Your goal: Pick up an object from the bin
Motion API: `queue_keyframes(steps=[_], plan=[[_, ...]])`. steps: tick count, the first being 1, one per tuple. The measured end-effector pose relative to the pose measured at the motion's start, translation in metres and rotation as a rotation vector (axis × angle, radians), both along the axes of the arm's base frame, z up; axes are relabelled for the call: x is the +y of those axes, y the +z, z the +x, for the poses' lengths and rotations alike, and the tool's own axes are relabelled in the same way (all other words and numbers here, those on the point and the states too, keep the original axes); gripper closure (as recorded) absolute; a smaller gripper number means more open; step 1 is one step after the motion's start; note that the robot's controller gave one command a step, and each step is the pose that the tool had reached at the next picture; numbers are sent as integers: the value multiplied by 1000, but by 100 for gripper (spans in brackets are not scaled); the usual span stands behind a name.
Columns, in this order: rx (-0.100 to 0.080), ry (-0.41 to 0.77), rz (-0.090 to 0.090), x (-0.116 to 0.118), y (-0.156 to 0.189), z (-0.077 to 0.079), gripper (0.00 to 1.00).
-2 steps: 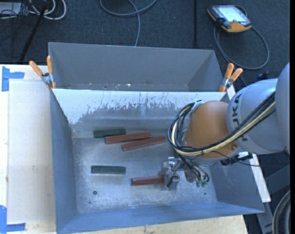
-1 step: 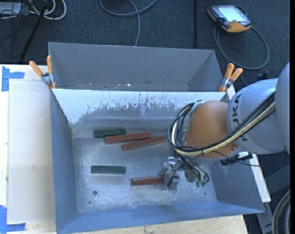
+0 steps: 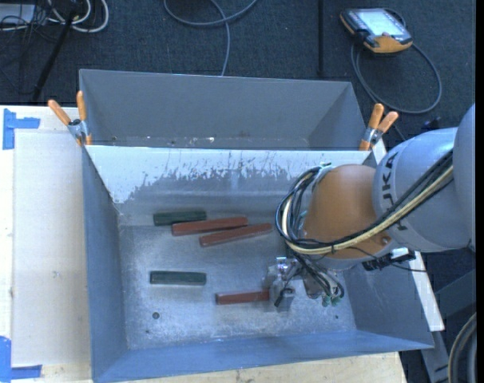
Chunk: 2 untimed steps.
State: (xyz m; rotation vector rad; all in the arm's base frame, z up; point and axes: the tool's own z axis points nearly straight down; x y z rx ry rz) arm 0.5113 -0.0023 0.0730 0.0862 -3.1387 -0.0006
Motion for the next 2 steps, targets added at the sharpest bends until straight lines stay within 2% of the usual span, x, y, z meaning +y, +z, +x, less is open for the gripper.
queue_keyframes(steps=[1, 2], plan=[[-5, 116, 0, 1, 41, 1, 100], [-3, 150, 0, -13, 156, 2, 100]])
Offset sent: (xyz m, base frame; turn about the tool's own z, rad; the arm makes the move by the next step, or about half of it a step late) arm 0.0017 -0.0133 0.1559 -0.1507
